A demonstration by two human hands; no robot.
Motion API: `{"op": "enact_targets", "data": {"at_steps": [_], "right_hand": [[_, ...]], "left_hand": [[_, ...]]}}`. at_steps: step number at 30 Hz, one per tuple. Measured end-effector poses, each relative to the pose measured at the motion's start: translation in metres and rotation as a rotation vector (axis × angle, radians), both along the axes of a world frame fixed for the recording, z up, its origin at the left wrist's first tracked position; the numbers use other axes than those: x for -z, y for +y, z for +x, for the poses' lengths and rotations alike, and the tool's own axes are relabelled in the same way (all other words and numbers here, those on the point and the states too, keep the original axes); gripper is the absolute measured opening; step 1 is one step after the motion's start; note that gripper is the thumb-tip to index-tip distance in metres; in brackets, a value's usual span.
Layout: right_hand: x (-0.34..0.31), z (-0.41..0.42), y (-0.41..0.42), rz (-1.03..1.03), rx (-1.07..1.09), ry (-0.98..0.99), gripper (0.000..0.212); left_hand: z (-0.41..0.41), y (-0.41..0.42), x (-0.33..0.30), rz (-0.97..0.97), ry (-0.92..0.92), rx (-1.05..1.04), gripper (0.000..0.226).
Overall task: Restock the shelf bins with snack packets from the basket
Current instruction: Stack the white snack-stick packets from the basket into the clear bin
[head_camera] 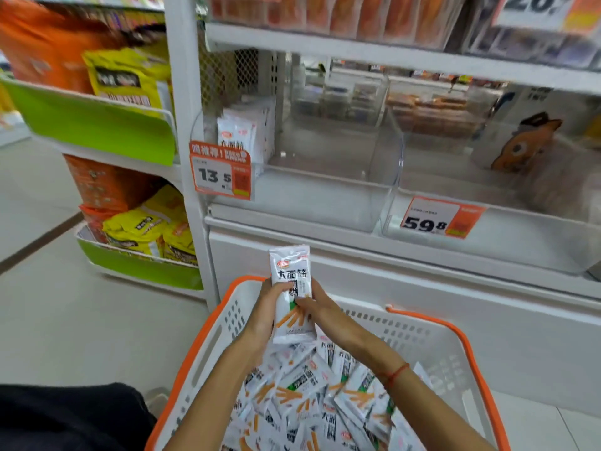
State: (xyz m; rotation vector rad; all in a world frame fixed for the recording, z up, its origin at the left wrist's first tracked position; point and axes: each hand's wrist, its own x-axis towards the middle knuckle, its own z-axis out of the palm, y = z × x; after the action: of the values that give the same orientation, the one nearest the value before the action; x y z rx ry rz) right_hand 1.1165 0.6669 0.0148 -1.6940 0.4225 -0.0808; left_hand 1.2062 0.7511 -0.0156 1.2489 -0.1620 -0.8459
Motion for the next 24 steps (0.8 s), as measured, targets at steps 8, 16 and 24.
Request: {"op": "enact_targets", "data": {"at_steps": [8,16,24], "right_hand": [[-0.088,0.024,-0.011,-0.431,-0.076,-0.387,0.042],[-0.172,0.084,-0.023,-0.933,0.231,-0.714,0.043],[-0.180,0.159,-0.039,-1.079,0.171,-0.596,0.047]], "left_hand": [[0.035,0.013,-0.113,-0.128,-0.400,0.127,0.029],[0.113,0.045,-0.257,0.182,-1.218,0.314,0.045],[0.176,0.032,-0.257,0.543,-1.710,-0.047,0.059]]}}
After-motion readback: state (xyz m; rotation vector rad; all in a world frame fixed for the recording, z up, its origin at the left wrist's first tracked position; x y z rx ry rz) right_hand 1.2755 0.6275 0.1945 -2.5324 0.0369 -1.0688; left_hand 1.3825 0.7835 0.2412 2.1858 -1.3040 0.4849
